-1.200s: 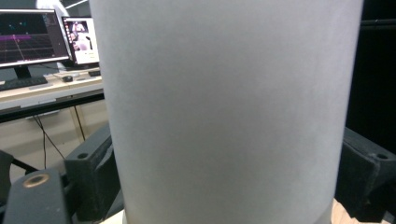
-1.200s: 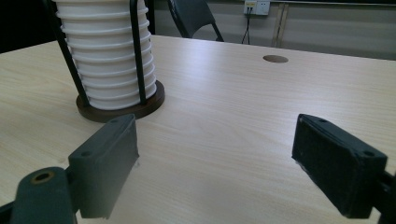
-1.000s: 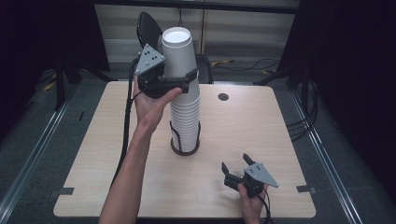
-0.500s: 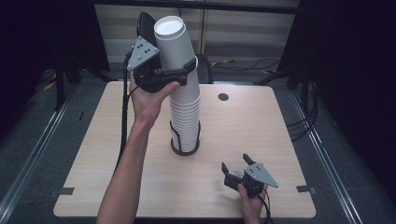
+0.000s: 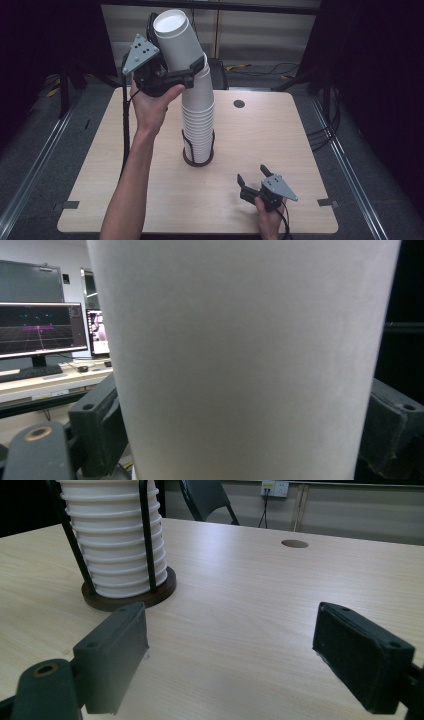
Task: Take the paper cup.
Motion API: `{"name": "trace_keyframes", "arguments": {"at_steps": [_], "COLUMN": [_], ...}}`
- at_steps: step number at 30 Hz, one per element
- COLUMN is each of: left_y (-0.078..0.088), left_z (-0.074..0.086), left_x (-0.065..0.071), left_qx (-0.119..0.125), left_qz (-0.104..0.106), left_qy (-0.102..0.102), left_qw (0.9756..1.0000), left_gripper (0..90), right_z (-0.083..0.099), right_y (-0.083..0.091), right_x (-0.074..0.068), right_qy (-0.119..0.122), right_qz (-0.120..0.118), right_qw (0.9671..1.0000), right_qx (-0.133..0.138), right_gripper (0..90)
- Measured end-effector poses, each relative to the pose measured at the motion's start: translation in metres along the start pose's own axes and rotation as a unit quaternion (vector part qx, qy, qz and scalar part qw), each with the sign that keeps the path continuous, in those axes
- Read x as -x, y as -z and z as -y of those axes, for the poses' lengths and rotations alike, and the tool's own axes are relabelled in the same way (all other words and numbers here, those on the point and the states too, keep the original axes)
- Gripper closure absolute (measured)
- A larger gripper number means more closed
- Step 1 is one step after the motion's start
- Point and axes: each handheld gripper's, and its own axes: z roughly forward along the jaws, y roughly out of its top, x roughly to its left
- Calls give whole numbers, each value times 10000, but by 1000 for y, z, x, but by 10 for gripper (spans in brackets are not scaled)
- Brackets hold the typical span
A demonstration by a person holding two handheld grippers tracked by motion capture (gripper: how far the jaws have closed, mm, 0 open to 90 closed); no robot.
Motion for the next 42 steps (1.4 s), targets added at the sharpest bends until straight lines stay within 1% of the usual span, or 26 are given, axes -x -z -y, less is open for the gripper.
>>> {"name": "trace_keyframes", "arguments": {"at_steps": [1, 2, 6, 8, 9, 10, 13, 16, 17, 18, 19, 20, 21, 22, 24, 27, 29, 31, 33, 36, 37, 38, 39, 40, 41, 42], "left_y": [0, 4, 10, 15, 20, 22, 26, 32, 32, 32, 36, 36, 41, 44, 47, 54, 59, 60, 65, 70, 70, 73, 73, 75, 75, 76], "left_z": [0, -2, -3, -3, -1, 0, 4, 13, 15, 15, 18, 18, 20, 22, 23, 28, 36, 39, 48, 58, 58, 64, 64, 69, 69, 71], "left_x": [0, -1, -5, -8, -11, -13, -16, -22, -23, -23, -23, -23, -24, -25, -27, -30, -33, -34, -34, -35, -35, -35, -35, -34, -34, -33], "left_qx": [0, 25, 35, -16, -59, -37, -72, -181, -258, -258, -311, -311, -311, -283, -285, -334, -398, -461, -579, -642, -642, -690, -690, -738, -738, -733], "left_qz": [0, -127, -185, -324, -433, -401, -453, -627, -696, -696, -775, -775, -842, -867, -856, -928, -830, -855, -949, -915, -915, -935, -935, -879, -879, -864], "left_qy": [0, -40, -16, -59, -40, 37, 74, 159, 141, 141, 61, 61, 48, 121, 151, 129, 326, 338, 403, 472, 472, 488, 488, 560, 560, 602], "left_qw": [10000, 9999, 9998, 9995, 9990, 9992, 9989, 9977, 9971, 9971, 9965, 9965, 9960, 9958, 9958, 9950, 9952, 9947, 9930, 9926, 9926, 9920, 9920, 9918, 9918, 9917], "left_gripper": [113, 113, 114, 114, 114, 115, 115, 115, 114, 113, 114, 113, 114, 114, 114, 114, 114, 114, 114, 113, 114, 114, 113, 114, 113, 113], "right_z": [0, 0, 0, 0, 0, 0, 0, 0, 0, 0, 0, 0, 0, 0, 0, 0, 0, 0, 0, 0, -1, -1, -1, -1, -1, -2], "right_y": [0, 0, 0, 0, 0, 0, 0, 0, 0, 0, 0, 0, 0, 0, 0, 0, 0, -1, -1, -2, -2, -2, -2, -4, -4, -5], "right_x": [0, 0, 0, 0, 0, 0, 0, 0, 0, 0, 0, 0, 0, 0, 0, 0, -1, -1, -1, -1, -2, -2, -2, -4, -4, -5], "right_qy": [0, -3, 5, 2, 3, 0, -1, 0, -3, -3, -7, -7, -3, 4, 1, 5, 11, 26, 48, 60, 75, 96, 96, 160, 160, 239], "right_qz": [0, -1, 4, 9, 11, 15, 18, 17, 19, 19, 21, 21, 21, 22, 24, 13, 7, 47, 26, 38, 28, 31, 31, 5, 5, 16], "right_qw": [10000, 10000, 10000, 10000, 10000, 10000, 10000, 10000, 10000, 10000, 10000, 10000, 10000, 10000, 10000, 10000, 10000, 10000, 10000, 10000, 9999, 9999, 9999, 9998, 9998, 9994], "right_qx": [0, 2, 6, 4, -1, 0, 5, 4, 3, 3, -13, -13, 1, 2, 3, -3, -5, -14, -45, -59, -85, -94, -94, -147, -147, -236], "right_gripper": [139, 139, 139, 139, 139, 139, 139, 139, 139, 139, 139, 139, 139, 138, 139, 139, 139, 139, 139, 138, 139, 140, 140, 182, 182, 193]}}
